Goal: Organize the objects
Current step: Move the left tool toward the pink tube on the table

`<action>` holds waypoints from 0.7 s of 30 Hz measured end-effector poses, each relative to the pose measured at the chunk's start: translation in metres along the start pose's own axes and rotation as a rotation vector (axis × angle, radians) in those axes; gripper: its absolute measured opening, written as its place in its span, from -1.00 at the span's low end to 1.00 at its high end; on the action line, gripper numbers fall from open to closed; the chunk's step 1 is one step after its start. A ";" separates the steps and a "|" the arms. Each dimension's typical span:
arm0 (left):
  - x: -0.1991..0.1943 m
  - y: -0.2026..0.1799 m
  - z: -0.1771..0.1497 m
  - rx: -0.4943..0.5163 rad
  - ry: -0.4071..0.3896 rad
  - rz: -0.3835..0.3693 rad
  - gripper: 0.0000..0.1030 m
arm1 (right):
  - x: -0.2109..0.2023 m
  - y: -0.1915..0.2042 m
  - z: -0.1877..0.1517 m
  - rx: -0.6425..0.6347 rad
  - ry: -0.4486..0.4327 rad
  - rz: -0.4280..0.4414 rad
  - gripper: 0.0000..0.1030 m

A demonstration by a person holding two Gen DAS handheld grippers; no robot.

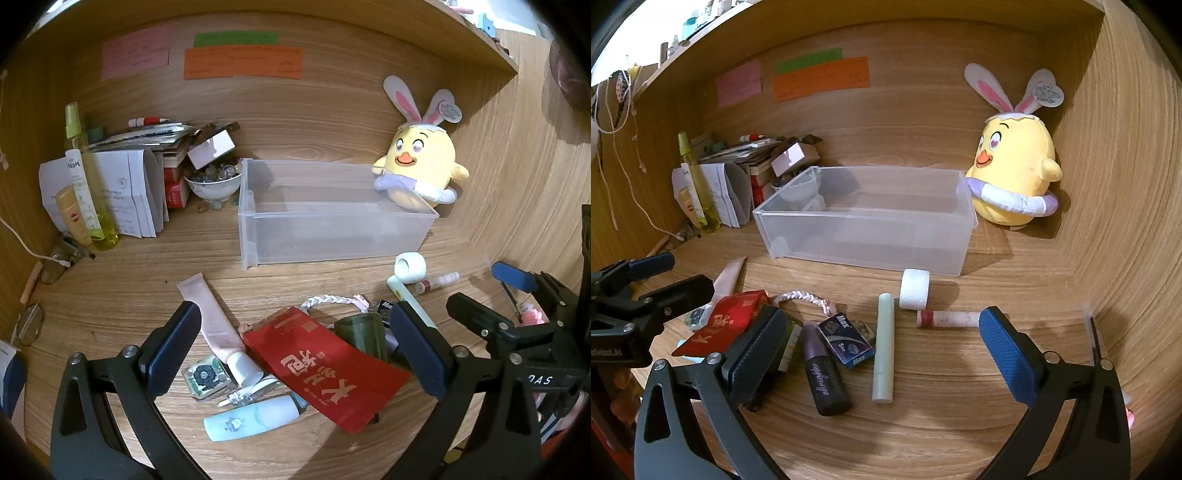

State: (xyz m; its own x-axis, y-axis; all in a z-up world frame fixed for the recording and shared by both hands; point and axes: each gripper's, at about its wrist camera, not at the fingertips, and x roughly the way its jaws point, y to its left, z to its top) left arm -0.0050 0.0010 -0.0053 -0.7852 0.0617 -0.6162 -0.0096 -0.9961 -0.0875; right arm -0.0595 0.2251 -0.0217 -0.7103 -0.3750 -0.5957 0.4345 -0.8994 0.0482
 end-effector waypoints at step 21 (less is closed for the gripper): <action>-0.003 -0.003 0.001 0.011 -0.013 0.012 1.00 | 0.001 0.004 0.000 -0.014 -0.004 -0.017 1.00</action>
State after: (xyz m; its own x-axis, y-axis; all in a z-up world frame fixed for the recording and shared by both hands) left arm -0.0036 0.0036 -0.0024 -0.7934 0.0491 -0.6067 -0.0072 -0.9974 -0.0713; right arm -0.0586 0.2215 -0.0220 -0.7200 -0.3609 -0.5928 0.4301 -0.9024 0.0270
